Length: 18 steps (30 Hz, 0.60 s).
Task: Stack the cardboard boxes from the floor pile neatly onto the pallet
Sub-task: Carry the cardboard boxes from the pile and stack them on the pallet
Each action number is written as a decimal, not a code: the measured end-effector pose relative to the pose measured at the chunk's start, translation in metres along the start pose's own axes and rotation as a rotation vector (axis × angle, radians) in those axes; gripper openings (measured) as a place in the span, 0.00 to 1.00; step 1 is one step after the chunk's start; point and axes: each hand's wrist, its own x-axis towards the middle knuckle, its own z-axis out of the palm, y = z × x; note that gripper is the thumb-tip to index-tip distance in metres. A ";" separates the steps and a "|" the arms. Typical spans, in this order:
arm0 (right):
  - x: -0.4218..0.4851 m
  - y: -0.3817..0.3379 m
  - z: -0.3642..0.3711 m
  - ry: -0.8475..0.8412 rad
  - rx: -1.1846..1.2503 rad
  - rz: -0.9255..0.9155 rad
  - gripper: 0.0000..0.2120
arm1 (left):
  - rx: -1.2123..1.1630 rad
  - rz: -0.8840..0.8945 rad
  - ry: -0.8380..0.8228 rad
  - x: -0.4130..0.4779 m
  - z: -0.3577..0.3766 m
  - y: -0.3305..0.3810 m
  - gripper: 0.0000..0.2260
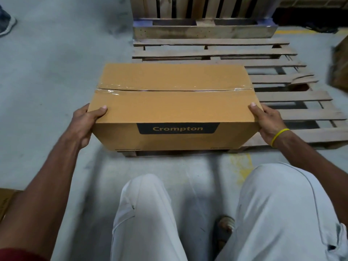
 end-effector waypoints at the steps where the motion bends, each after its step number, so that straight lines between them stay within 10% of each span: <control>1: 0.000 0.001 0.000 -0.004 0.006 -0.001 0.38 | 0.004 0.003 -0.002 0.000 0.001 0.000 0.04; 18: 0.001 0.004 0.003 0.046 -0.032 -0.019 0.20 | -0.020 0.028 -0.002 0.003 0.004 -0.002 0.06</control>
